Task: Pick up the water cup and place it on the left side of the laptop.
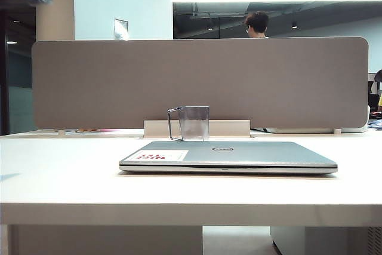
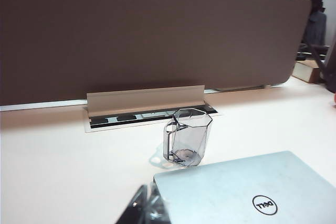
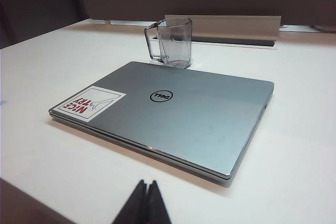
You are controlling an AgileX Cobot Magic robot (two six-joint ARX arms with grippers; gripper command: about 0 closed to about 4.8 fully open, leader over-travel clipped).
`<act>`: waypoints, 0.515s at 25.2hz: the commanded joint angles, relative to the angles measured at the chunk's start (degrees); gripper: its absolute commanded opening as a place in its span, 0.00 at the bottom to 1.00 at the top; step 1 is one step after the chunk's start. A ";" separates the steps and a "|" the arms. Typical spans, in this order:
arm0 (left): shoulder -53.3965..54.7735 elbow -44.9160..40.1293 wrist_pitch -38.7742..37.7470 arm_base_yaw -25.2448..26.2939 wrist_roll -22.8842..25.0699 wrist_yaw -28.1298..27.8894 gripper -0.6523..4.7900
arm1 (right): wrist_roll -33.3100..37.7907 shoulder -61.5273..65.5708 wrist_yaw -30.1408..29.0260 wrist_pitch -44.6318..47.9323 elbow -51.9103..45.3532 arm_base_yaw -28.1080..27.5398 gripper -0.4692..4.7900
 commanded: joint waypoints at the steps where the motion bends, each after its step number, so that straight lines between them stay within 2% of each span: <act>1: 5.33 0.63 5.53 -2.78 0.42 -4.37 0.11 | 0.04 -0.11 0.07 0.66 -0.22 0.04 0.08; 7: 15.72 5.57 5.51 -7.93 0.42 -9.70 0.11 | 0.04 -0.11 0.07 0.59 -0.22 0.07 0.08; 13: 31.01 16.04 5.51 -12.26 0.50 -14.05 0.11 | 0.04 -0.11 1.57 0.44 -0.22 0.04 0.08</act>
